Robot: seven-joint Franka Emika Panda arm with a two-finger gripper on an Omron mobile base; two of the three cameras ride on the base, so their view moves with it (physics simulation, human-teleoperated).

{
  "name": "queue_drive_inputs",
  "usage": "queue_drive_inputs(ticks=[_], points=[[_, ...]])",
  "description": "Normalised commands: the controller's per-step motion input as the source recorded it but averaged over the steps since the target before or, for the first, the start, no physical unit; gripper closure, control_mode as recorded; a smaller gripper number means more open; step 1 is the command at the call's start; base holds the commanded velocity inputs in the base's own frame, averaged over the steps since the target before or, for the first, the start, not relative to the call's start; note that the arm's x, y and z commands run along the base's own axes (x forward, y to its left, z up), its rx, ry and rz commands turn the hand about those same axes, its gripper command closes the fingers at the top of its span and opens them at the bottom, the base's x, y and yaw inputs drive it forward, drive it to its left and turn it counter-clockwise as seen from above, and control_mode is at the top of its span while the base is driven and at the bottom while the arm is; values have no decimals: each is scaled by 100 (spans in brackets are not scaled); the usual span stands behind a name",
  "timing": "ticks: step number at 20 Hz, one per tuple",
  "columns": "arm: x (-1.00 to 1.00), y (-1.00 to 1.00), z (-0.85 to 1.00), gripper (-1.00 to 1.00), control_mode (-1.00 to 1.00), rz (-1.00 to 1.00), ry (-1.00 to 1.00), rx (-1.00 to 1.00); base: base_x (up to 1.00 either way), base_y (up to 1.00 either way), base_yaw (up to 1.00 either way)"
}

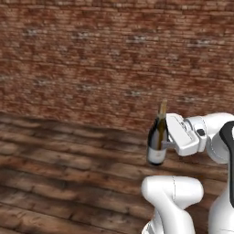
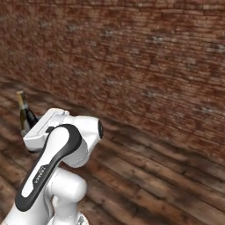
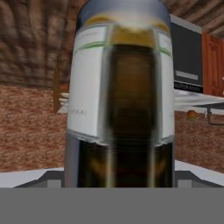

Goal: There is a wine glass and glass cup on the dining counter. Place the wine bottle next to the wine glass and the juice bottle next to the glass cup.

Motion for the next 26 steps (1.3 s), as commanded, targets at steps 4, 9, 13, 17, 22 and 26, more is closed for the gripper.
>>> queue_drive_inputs(ticks=[4, 9, 13, 17, 22, 26], points=[[0, 0, 0, 100, 100, 0, 0, 0, 65, -13, 12], [0, 0, 0, 100, 100, 0, 0, 0, 72, -19, 15], [0, 0, 0, 100, 100, 0, 0, 0, 97, -24, 37], [0, 0, 0, 100, 100, 0, 0, 0, 100, -29, 58], [0, 0, 0, 100, 100, 0, 0, 0, 100, -18, 67], [0, 0, 0, 100, 100, 0, 0, 0, 100, -13, 67]])
